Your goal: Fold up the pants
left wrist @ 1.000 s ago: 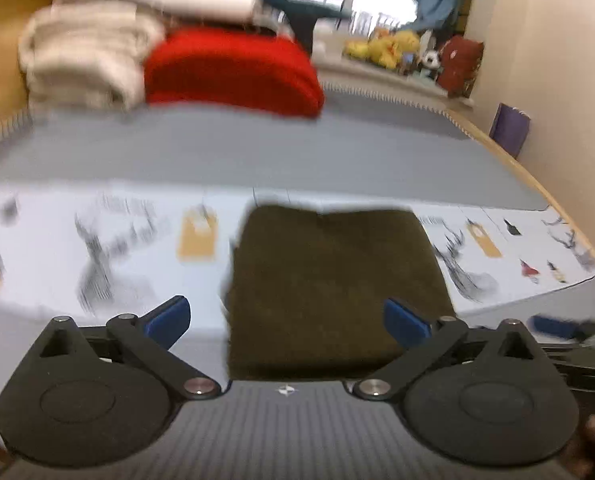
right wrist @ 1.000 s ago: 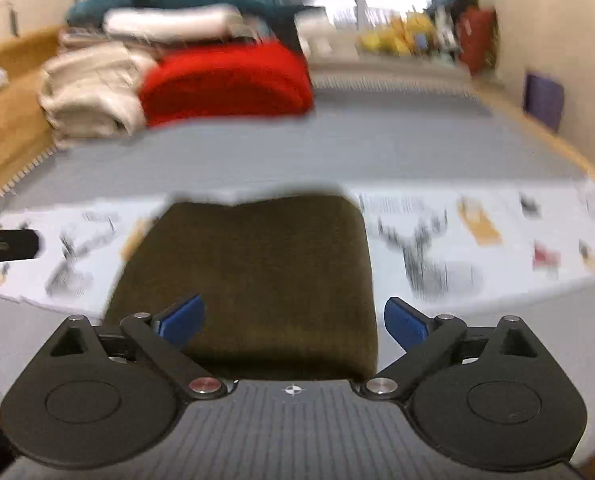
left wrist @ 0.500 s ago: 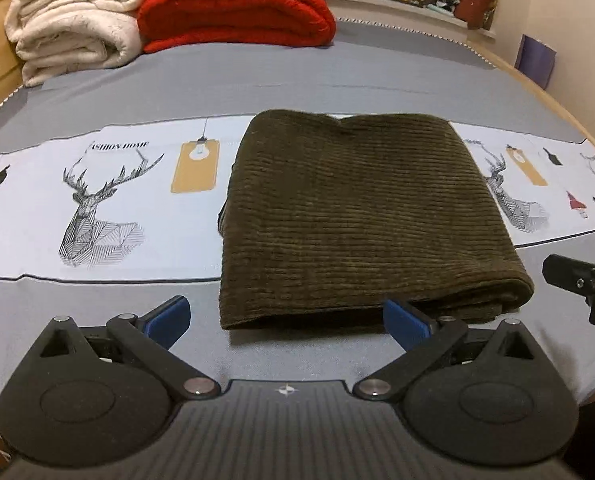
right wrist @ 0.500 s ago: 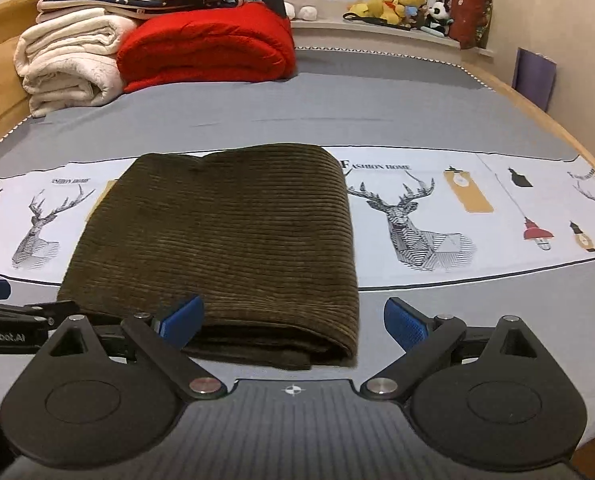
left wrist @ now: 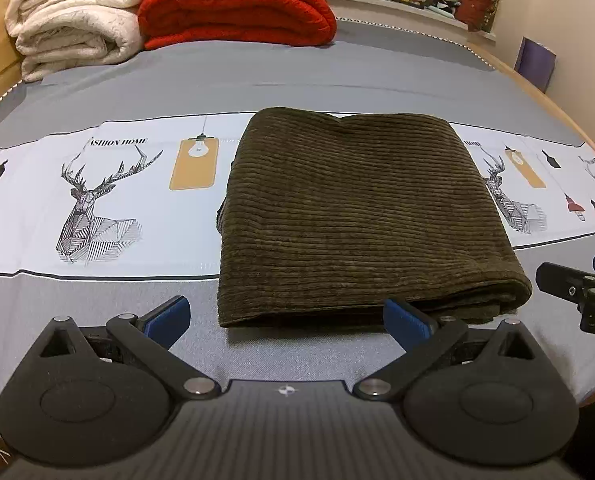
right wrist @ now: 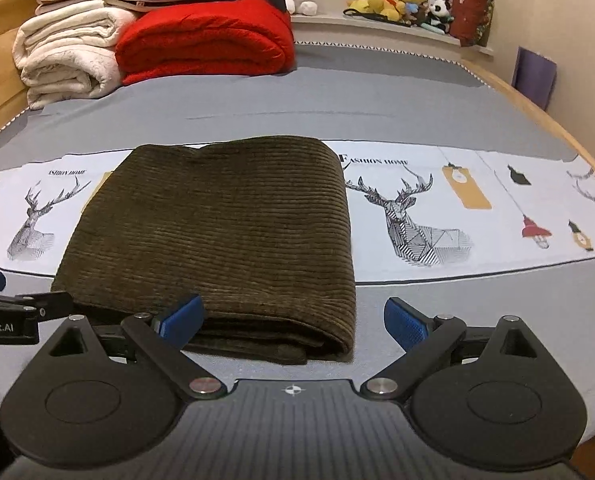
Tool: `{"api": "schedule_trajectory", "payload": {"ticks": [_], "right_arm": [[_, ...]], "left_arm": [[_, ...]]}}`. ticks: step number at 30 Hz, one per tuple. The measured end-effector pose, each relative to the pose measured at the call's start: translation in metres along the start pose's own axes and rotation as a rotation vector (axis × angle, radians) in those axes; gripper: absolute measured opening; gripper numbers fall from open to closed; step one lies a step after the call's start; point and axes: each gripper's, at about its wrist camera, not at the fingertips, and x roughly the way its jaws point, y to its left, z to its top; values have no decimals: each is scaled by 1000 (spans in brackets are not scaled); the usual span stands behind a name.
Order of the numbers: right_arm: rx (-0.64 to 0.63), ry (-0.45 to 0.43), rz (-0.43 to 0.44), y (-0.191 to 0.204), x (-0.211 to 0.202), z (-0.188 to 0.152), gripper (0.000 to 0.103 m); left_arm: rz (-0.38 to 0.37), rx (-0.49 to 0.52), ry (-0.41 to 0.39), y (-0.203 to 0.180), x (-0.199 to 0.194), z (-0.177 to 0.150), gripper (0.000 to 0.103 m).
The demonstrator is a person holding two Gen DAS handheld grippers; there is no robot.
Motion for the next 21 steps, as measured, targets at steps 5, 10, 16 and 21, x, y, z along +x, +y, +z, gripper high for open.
{"api": "schedule_trajectory", "payload": {"ticks": [5,10,16,21], "right_arm": [[-14,7,10,5,0,0,97],[-26,11,16,7,0,-1,97],[-31,7,19,9,-1,-1,97],[-31,9,21,10,-1,-1,97]], "left_arm": [[2,-2,4,1,0,0,103],[-8,-9,7,2,-1,0,103],[-13,-7,12,1,0,0,103],[-14,-6,15,-1,1,0,103]]}}
